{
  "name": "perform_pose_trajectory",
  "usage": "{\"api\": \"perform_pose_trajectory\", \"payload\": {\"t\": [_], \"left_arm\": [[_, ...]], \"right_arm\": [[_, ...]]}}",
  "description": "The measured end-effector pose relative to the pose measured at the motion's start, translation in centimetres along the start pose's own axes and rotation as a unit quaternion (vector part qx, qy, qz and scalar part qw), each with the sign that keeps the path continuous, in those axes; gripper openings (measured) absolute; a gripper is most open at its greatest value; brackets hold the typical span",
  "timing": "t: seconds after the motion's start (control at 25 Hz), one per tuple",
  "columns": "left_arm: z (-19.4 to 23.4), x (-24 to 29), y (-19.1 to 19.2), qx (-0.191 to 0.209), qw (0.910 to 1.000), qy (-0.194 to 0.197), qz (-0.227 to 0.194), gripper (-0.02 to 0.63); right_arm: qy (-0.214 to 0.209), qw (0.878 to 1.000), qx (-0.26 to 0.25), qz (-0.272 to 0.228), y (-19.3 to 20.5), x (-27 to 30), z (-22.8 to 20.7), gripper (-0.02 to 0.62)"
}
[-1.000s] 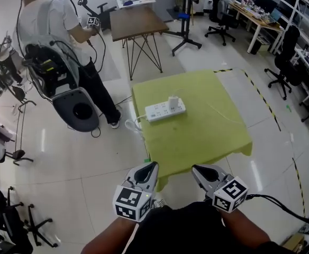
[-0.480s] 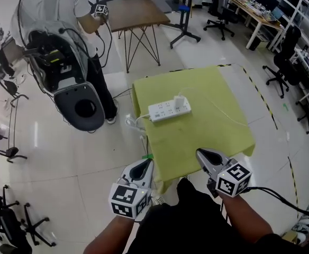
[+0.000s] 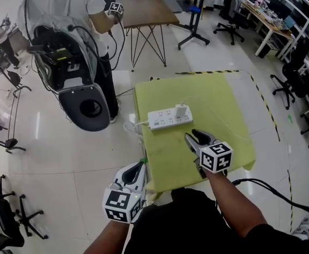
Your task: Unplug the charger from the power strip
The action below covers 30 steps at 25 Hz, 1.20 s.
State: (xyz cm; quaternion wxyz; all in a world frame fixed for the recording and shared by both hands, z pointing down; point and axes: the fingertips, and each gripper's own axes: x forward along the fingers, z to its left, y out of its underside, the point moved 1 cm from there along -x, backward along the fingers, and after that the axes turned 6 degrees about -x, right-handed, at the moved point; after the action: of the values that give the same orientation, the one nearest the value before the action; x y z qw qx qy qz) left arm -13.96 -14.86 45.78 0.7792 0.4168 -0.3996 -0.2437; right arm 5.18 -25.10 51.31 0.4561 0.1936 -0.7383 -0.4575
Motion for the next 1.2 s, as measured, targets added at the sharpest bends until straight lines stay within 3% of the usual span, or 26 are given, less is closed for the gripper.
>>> {"api": "perform_pose_trajectory", "payload": {"t": [0.12, 0.32, 0.6, 0.88, 1.2], "left_arm": [[0.7, 1.0, -0.7, -0.005, 0.9998, -0.017, 0.000, 0.006], [-1.6, 6.3, 0.2, -0.012, 0.9991, -0.038, 0.011, 0.006], [-0.7, 8.0, 0.7, -0.024, 0.9979, -0.056, 0.023, 0.006], [0.9, 7.6, 1.3, -0.046, 0.9953, -0.081, 0.025, 0.006], [1.9, 7.3, 1.5, -0.064, 0.9926, -0.100, 0.026, 0.006]], "right_arm": [[0.015, 1.000, 0.004, 0.012, -0.6, 3.6, -2.5, 0.174], [0.028, 0.999, 0.015, 0.029, 0.7, 8.2, -10.4, 0.257], [0.033, 0.997, 0.020, 0.064, 2.0, 13.4, -12.7, 0.331], [0.022, 0.996, 0.007, 0.086, 2.8, 16.6, -12.6, 0.334], [0.017, 0.996, 0.002, 0.092, 2.2, 17.3, -13.3, 0.290]]}}
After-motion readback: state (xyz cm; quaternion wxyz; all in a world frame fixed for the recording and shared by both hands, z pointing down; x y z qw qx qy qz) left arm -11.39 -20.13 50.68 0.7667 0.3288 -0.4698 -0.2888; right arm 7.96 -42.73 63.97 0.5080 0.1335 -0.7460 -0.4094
